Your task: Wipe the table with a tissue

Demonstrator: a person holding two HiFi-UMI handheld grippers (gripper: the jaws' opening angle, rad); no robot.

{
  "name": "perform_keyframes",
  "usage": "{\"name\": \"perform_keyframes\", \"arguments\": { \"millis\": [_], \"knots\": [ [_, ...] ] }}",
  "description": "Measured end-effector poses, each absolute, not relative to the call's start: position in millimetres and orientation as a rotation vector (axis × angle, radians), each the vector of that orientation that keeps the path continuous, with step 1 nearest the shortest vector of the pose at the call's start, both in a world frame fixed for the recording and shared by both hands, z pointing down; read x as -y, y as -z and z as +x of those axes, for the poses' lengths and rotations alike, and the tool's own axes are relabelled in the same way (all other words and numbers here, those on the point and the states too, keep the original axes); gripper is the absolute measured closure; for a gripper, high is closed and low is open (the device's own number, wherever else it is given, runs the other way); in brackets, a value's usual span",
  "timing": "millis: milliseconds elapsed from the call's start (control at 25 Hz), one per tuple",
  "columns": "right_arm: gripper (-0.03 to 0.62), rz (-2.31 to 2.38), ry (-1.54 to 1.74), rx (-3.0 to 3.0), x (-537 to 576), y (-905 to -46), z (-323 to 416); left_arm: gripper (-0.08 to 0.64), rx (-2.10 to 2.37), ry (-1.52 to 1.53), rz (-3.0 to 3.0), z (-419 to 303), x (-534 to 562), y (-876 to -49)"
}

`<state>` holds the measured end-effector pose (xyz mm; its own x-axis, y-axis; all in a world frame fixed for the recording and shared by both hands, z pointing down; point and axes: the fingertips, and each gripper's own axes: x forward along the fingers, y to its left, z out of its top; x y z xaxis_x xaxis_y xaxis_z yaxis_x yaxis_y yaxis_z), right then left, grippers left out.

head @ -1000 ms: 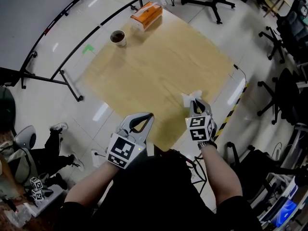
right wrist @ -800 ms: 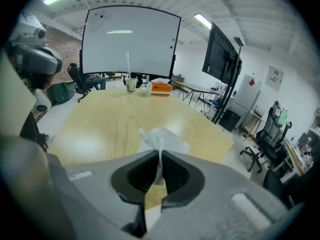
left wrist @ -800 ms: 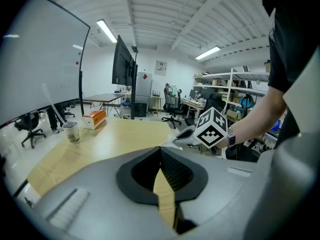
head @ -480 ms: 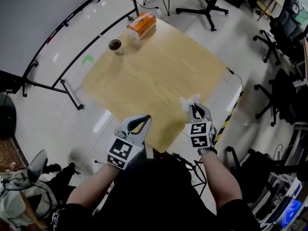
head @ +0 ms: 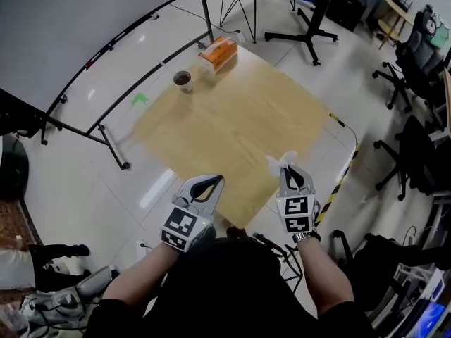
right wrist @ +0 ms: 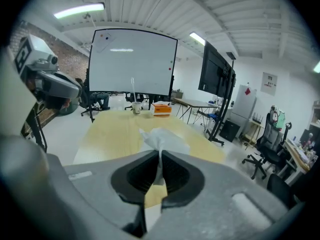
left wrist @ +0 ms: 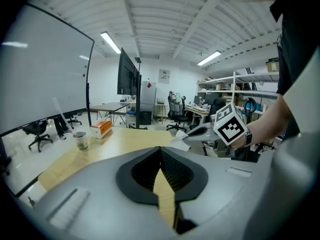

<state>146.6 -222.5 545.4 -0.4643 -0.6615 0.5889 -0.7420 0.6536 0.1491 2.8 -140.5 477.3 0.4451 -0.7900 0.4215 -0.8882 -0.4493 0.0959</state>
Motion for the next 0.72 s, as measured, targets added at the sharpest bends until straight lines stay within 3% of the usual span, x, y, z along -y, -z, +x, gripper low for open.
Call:
{"name": "perform_keyframes", "arguments": {
  "millis": [720],
  "knots": [
    [0.592, 1.252, -0.154, 2.251, 157, -479, 71, 0.543, 1.369, -0.365, 2.529, -91, 114, -439]
  ]
}}
